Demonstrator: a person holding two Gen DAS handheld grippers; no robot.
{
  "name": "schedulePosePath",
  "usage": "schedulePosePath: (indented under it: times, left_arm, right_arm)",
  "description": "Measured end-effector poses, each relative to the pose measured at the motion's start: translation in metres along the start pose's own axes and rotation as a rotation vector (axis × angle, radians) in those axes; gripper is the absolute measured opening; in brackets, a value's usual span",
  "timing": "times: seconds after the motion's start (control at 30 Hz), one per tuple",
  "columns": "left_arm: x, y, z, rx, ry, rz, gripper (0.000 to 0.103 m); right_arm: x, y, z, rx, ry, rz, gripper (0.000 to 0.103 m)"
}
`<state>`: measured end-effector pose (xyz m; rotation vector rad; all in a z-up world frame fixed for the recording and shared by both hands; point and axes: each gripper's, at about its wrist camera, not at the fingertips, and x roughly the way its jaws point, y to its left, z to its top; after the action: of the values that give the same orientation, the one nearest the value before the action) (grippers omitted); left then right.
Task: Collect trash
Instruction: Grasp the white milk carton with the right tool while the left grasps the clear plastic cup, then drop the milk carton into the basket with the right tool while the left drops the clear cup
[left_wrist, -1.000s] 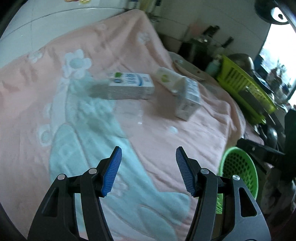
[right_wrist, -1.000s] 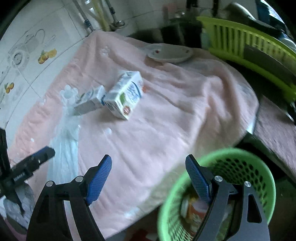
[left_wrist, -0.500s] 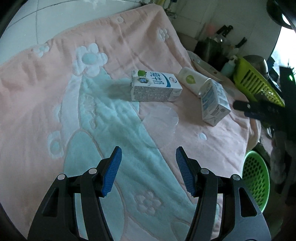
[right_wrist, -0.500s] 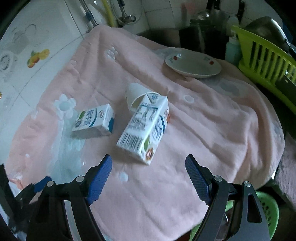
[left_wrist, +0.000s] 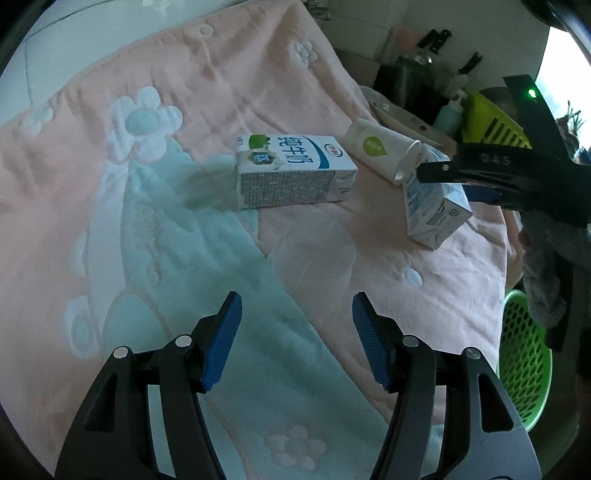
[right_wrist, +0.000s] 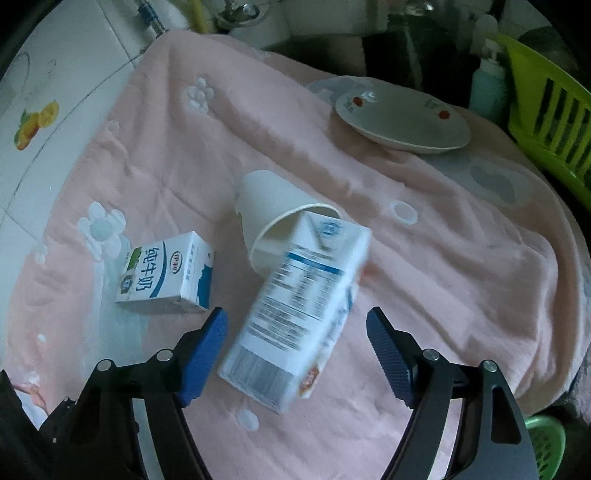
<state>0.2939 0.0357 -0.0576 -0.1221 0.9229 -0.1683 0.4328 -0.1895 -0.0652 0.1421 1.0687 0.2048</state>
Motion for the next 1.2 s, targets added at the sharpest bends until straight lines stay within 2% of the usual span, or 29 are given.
schedulePosePath:
  times: [0.23, 0.33, 0.43, 0.6, 0.73, 0.87, 1.2]
  left_arm:
    - [0.011, -0.006, 0.006, 0.028, 0.0, -0.02, 0.065]
    - [0.016, -0.009, 0.007, 0.044, 0.002, -0.026, 0.069]
    - [0.023, -0.011, 0.01, 0.049, 0.008, -0.025, 0.07]
    - [0.034, -0.013, 0.015, 0.053, 0.011, -0.015, 0.07]
    - [0.04, -0.014, 0.016, 0.048, 0.005, -0.007, 0.07]
    - [0.042, -0.014, 0.015, 0.053, -0.006, 0.009, 0.061]
    - [0.033, -0.016, 0.008, 0.032, -0.03, 0.001, 0.058]
  right_arm:
    - [0.017, 0.001, 0.007, 0.014, 0.027, -0.026, 0.075]
    - [0.025, -0.002, 0.007, 0.031, 0.043, -0.03, 0.068]
    - [0.027, -0.006, 0.007, 0.048, 0.046, -0.028, 0.06]
    - [0.022, -0.01, 0.003, 0.045, 0.041, -0.009, 0.038]
    - [0.014, -0.011, -0.003, 0.033, 0.028, 0.004, 0.038]
    - [0.005, -0.009, -0.008, 0.017, 0.018, 0.015, 0.037]
    - [-0.022, -0.004, -0.029, -0.036, -0.02, 0.034, 0.037]
